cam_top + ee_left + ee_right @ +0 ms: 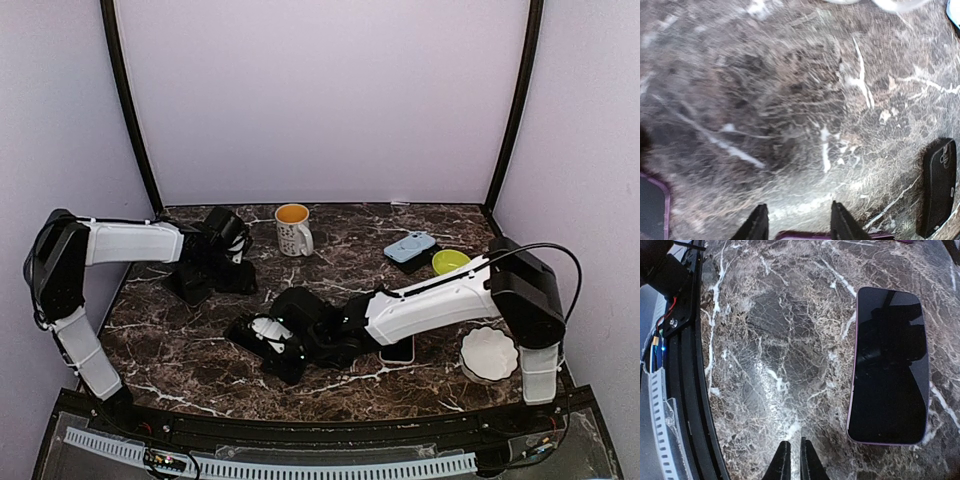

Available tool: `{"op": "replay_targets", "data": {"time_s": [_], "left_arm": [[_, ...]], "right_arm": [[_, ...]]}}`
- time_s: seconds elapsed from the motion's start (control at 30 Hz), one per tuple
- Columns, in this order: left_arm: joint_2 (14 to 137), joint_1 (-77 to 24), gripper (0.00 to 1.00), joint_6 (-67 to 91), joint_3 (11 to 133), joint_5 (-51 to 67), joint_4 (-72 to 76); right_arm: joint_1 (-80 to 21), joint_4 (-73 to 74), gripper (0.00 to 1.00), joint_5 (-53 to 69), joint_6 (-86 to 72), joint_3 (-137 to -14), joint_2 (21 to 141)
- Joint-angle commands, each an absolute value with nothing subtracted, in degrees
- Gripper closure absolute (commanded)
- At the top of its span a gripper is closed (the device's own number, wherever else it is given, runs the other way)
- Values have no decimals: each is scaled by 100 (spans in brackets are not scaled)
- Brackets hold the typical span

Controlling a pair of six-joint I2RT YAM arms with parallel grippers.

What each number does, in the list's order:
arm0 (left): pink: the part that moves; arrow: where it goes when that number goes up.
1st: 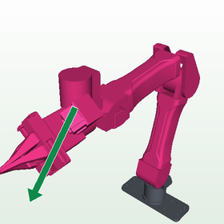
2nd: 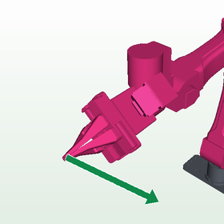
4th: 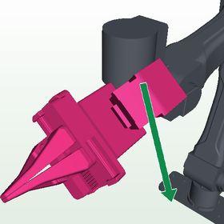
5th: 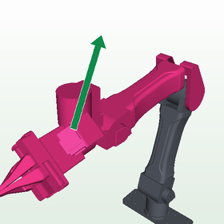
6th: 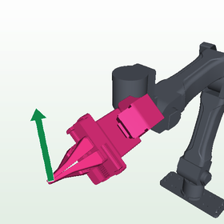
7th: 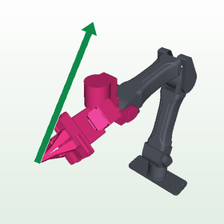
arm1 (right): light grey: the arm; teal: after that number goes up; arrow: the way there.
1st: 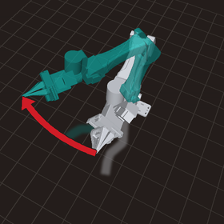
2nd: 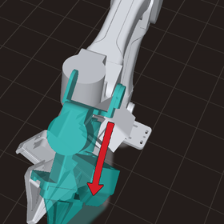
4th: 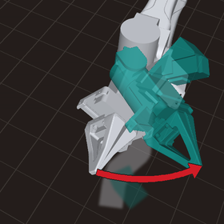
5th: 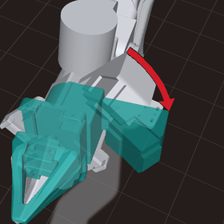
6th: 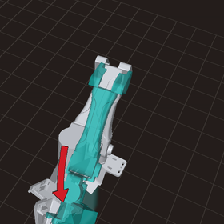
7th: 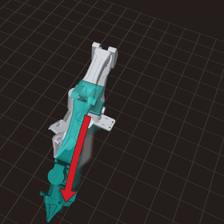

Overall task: Put the phone into the phone case
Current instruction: Rotate the phone at the center of the board.

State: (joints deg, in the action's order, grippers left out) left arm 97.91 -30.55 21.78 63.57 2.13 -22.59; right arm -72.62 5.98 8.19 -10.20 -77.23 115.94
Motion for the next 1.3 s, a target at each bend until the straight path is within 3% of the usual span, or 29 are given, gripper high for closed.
{"op": "replay_targets", "data": {"time_s": [0.0,0.23,0.5,0.9,1.03,1.2,1.27], "left_arm": [[10119,-3000,62,1760,6392,960,-2058],[10429,-2979,69,1602,6302,1014,-2309],[10220,-2979,70,1568,5699,925,-2525],[9103,-3270,69,1687,4681,951,-2448],[8579,-3368,56,1503,4894,693,-2676],[8387,-3530,5,1073,5315,275,-2980],[8421,-3667,2,527,5427,160,-3018]], "right_arm": [[-7219,-127,94,1220,-814,-8043,11940],[-7215,538,100,700,-854,-8545,12661],[-6907,302,100,-184,-1323,-7827,12306],[-6338,-27,100,-172,-1394,-7934,12274],[-6268,143,100,-291,-1357,-8060,12245],[-6234,286,98,-577,-1389,-7891,11723],[-6208,388,87,-768,-1463,-7752,11437]]}}
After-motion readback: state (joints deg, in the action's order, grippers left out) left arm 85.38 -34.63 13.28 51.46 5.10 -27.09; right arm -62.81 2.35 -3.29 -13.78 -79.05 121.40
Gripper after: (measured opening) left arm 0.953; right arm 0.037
